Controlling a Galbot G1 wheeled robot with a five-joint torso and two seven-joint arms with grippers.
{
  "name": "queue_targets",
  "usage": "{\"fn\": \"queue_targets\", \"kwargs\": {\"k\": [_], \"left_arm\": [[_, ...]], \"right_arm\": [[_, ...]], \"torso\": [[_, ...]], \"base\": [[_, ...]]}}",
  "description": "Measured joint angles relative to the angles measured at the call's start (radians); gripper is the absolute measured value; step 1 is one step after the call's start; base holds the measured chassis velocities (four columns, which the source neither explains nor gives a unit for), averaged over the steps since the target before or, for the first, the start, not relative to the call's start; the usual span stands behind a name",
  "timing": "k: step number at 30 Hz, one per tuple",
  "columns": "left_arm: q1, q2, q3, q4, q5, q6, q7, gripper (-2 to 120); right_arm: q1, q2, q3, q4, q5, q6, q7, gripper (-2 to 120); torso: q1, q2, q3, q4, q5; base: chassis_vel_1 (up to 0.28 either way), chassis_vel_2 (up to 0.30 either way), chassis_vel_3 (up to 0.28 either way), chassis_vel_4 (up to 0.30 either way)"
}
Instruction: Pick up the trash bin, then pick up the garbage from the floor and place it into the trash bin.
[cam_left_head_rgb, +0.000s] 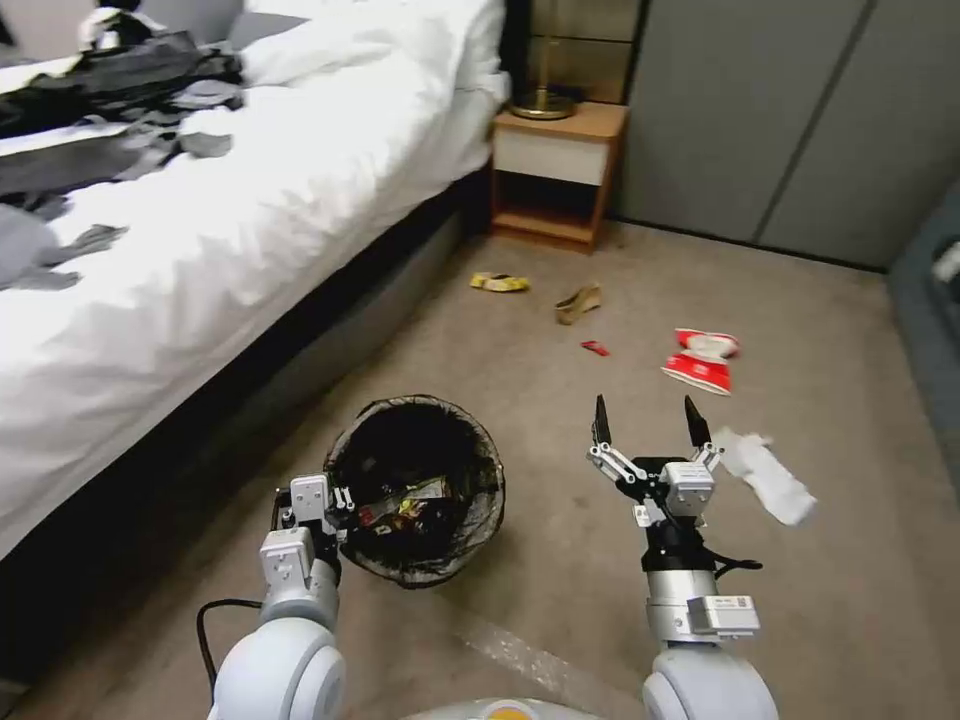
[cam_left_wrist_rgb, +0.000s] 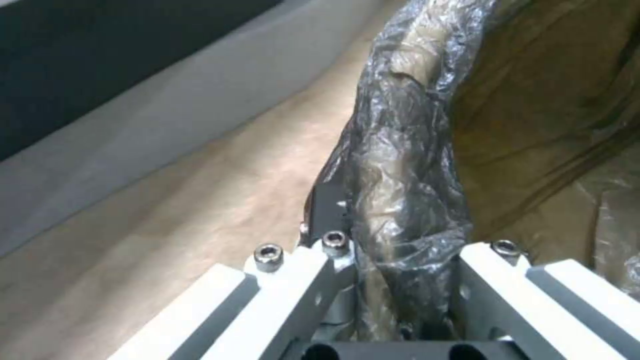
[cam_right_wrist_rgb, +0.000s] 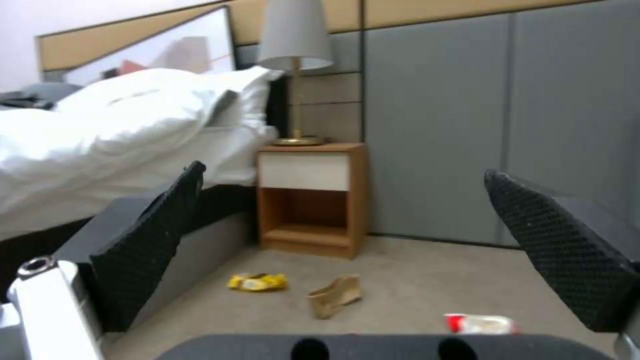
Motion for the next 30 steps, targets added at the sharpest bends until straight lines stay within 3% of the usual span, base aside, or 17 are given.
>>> {"fn": "queue_targets", "kwargs": {"k": [30], "left_arm": [[-0.014, -0.005, 0.0, 0.017, -0.011, -0.045, -0.005, 0]], "right_arm": [[-0.001, 0.0, -0.017, -0.001, -0.001, 0.005, -0.007, 100]], "torso": [[0.0, 0.0, 0.0, 0.0002, -0.0001]], "base": [[-0.106, -0.109, -0.108, -0.107]]}}
